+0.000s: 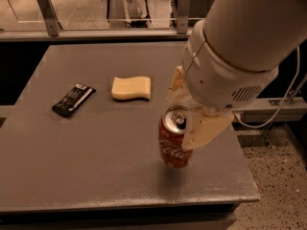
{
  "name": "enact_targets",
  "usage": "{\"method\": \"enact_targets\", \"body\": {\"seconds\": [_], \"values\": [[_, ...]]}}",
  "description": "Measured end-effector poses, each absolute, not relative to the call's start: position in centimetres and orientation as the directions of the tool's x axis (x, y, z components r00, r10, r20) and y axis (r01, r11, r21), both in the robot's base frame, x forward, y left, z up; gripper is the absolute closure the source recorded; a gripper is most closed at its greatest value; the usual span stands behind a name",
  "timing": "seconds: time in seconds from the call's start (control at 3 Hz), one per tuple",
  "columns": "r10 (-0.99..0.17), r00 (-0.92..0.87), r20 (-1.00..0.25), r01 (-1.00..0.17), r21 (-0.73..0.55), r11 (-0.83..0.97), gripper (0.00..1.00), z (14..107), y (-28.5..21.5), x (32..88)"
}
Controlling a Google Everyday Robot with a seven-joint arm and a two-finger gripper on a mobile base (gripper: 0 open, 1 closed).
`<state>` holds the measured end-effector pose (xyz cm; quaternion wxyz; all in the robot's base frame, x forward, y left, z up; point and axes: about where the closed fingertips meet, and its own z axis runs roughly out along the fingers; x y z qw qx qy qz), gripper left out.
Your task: Pick coke can
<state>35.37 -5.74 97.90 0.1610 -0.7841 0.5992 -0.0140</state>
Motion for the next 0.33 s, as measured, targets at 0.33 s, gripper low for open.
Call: {"method": "enact_targets", "body": {"seconds": [0.33], "values": [[-0.944, 0.282, -0.171, -0.935, -0.269, -0.230, 1.00, 97.90, -5.74, 35.37]]}}
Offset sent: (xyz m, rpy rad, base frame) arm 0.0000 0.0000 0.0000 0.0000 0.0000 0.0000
